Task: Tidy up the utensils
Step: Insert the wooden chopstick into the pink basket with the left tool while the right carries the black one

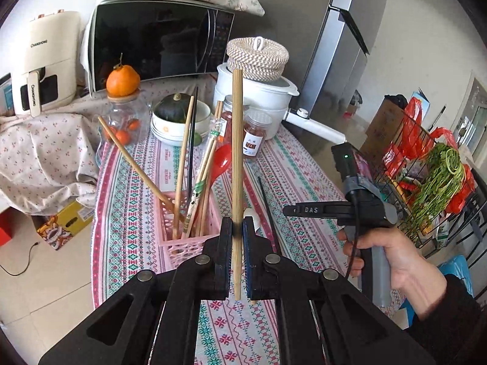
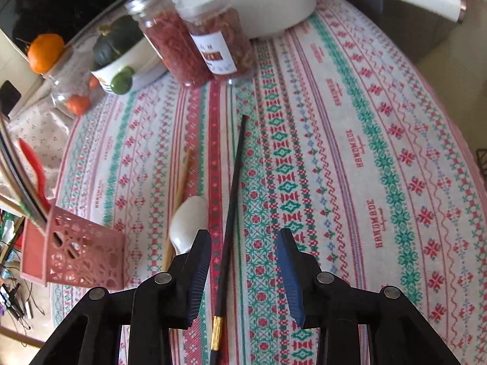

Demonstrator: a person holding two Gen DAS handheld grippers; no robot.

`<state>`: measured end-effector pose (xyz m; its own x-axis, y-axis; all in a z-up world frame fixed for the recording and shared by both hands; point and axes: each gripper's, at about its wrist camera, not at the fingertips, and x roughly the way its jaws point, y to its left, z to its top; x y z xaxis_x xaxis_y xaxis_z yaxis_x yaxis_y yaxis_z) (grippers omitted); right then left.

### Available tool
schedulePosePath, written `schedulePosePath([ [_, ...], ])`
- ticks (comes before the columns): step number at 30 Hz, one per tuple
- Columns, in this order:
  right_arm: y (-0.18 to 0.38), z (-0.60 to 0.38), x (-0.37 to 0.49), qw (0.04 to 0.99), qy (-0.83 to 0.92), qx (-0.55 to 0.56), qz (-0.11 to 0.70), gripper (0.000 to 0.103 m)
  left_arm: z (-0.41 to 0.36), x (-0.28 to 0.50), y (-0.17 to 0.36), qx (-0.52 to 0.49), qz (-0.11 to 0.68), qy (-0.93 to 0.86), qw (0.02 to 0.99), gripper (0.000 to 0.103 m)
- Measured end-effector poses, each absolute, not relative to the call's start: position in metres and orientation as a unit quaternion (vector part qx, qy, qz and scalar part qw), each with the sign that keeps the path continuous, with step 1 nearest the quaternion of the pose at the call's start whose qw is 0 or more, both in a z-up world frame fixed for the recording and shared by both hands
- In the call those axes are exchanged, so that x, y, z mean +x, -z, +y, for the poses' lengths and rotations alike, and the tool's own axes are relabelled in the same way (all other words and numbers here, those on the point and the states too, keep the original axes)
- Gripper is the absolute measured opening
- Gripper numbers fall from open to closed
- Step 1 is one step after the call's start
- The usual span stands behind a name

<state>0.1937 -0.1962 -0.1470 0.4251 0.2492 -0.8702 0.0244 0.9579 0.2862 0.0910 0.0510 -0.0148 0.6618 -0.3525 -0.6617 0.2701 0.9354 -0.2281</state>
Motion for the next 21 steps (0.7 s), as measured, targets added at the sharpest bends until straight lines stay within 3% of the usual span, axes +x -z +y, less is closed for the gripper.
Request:
schedulePosePath([
  [8,0.188,-0.170,0.229,0.825,-0.041,0.098,0.556,0.034,0.063,0.096,0.020,-0.056,0.383,0.162,0.908,0.006],
  [11,0.192,-0.155,0.234,0.837,-0.028,0.042,0.545,0.026,0.064,0.098,0.022,-0.055,0.385,0.158,0.907,0.006],
  [13,0.192,-0.146,0.232,0.843,-0.028,0.000,0.537,0.008,0.066,0.099,0.023,-0.056,0.385,0.155,0.908,0.006],
  [21,0.152,-0.166,0.212,0.870,-0.061,0.057,0.487,0.005,0.073,0.093,0.007,-0.068,0.355,0.153,0.920,0.006],
])
